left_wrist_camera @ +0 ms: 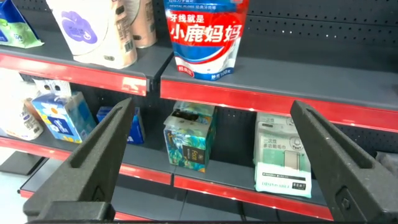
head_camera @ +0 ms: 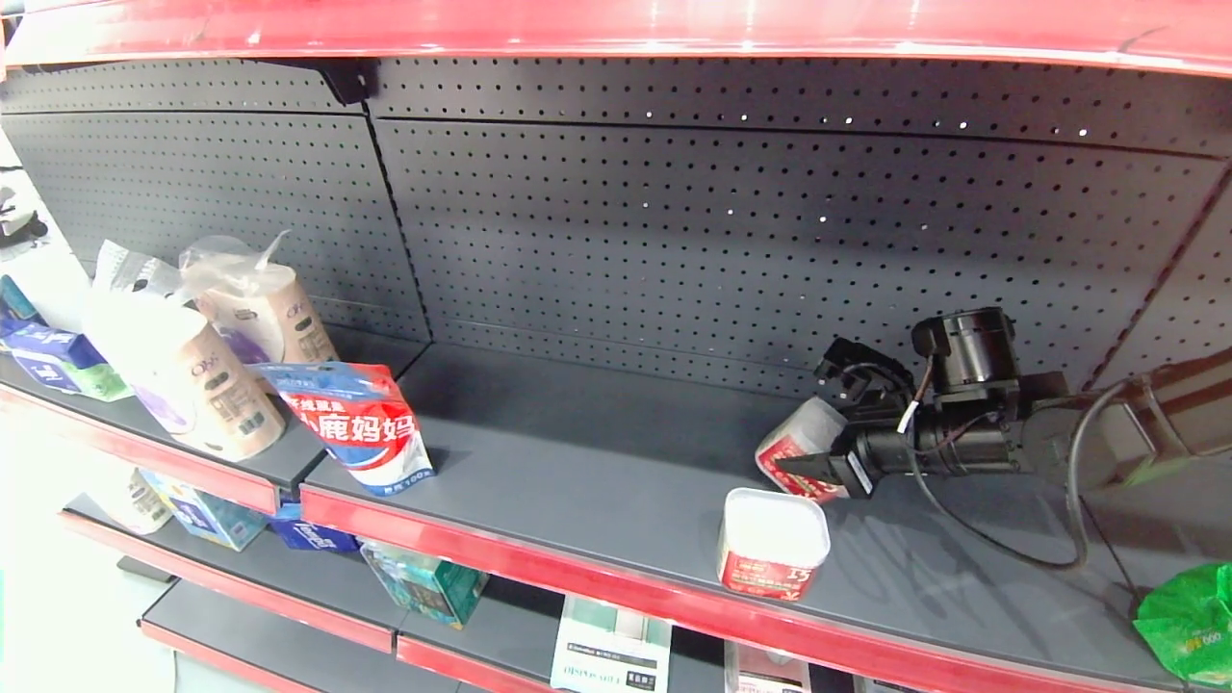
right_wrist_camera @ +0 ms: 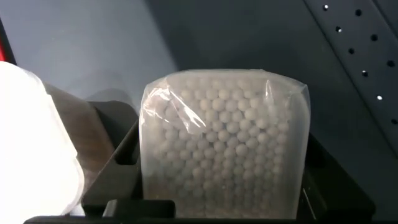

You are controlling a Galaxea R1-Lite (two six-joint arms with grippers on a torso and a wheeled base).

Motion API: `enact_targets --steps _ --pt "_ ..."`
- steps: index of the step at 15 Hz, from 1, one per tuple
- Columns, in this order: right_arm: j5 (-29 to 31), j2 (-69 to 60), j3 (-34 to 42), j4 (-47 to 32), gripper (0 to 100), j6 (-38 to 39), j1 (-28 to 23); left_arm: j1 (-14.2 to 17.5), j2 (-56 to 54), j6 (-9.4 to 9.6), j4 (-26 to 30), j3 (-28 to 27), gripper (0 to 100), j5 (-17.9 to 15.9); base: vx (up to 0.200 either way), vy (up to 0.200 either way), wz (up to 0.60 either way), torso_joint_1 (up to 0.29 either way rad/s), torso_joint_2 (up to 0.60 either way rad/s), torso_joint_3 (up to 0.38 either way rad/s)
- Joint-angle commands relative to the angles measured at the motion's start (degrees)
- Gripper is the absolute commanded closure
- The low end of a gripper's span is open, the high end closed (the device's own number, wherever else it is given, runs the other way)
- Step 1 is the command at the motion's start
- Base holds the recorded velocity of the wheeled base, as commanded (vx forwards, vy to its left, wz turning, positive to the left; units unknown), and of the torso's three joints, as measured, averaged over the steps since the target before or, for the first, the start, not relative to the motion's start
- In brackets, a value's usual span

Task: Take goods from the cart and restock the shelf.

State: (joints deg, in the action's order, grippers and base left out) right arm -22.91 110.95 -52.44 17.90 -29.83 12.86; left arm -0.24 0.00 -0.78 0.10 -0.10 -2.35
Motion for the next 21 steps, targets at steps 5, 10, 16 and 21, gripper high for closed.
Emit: enact_targets --steps 5,10,16,21 --pt "0.5 1.2 -0.5 0.1 100 0.0 1.0 0.0 0.1 -0.01 0.0 0.0 0 0.0 0.0 0.0 0.0 0.0 0.0 0.0" --pt "0.5 1.4 -0.5 0.1 100 0.0 1.3 0.0 0.0 -0.01 0.0 -0.1 0 0.0 0.0 0.0 0.0 0.0 0.0 0.0" --pt "1.3 2.5 -0.9 0.1 0 0.0 2.2 0.0 0.0 -0.01 0.0 -0.1 0 0.0 0.0 0.0 0.0 0.0 0.0 0.0" --pt "1.2 2.8 -1.0 0.6 0 0.2 2.3 0.0 0.0 -0.01 0.0 0.0 0 0.0 0.0 0.0 0.0 0.0 0.0 0.0"
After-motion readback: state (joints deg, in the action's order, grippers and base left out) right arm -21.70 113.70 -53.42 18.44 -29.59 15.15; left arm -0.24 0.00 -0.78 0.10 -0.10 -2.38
